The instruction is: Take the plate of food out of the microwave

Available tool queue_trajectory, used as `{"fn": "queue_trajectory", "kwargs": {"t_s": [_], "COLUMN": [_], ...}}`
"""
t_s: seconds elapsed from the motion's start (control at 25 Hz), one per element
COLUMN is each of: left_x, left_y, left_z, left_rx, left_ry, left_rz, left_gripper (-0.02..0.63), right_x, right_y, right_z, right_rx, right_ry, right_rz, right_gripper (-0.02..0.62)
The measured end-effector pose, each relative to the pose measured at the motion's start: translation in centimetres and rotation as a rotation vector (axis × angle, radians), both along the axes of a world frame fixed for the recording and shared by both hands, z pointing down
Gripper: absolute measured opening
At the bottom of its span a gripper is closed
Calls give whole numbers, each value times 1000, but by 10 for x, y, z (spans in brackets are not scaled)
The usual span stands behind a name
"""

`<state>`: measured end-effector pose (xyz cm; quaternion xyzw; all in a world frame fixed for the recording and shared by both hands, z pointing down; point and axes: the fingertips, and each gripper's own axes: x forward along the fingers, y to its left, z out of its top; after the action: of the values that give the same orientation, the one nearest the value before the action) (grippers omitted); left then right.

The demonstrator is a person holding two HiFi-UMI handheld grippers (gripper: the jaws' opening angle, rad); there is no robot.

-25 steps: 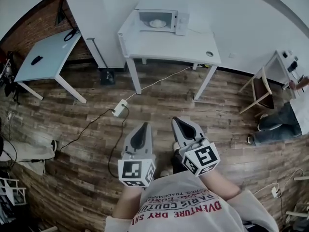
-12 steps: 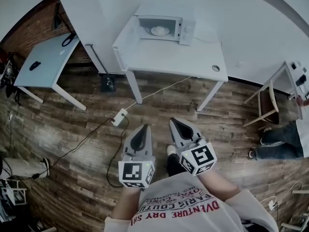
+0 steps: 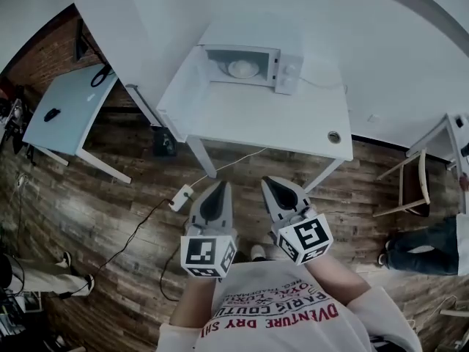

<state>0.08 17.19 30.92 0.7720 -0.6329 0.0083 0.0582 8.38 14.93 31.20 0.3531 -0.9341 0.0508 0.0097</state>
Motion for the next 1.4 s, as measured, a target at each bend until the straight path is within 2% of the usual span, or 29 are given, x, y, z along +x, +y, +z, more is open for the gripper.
{"fn": "queue_trajectory", "kwargs": {"t_s": [0.28,0.52,0.84,1.04,1.2,1.4], "left_x": [-4,-17,-42,-73,-91,-96], "left_y": [-75,-164,-304,-386,-436,-476], "left_z": [15,21,27,39,52,70], "left_rx": [-33,-31,-66,-100,-128,-163], "left_ry": [-11,-10,-8,-4,-14,-26], "left_rz": [22,78,201,228,250,269], "left_gripper": [5,5,5,5,5,5], "right_x": [7,-1,-34,-65,-82,-83], "right_y": [-79,-162,-291,-368,-417,-465], "right_z": [19,35,42,52,66,79], "right_rx": [-40,-58,-107,-143,-185,-251], "right_ry": [-5,3,25,31,29,-28], "right_rz": [51,117,206,246,276,336], "right_gripper": [3,3,3,3,3,3]}}
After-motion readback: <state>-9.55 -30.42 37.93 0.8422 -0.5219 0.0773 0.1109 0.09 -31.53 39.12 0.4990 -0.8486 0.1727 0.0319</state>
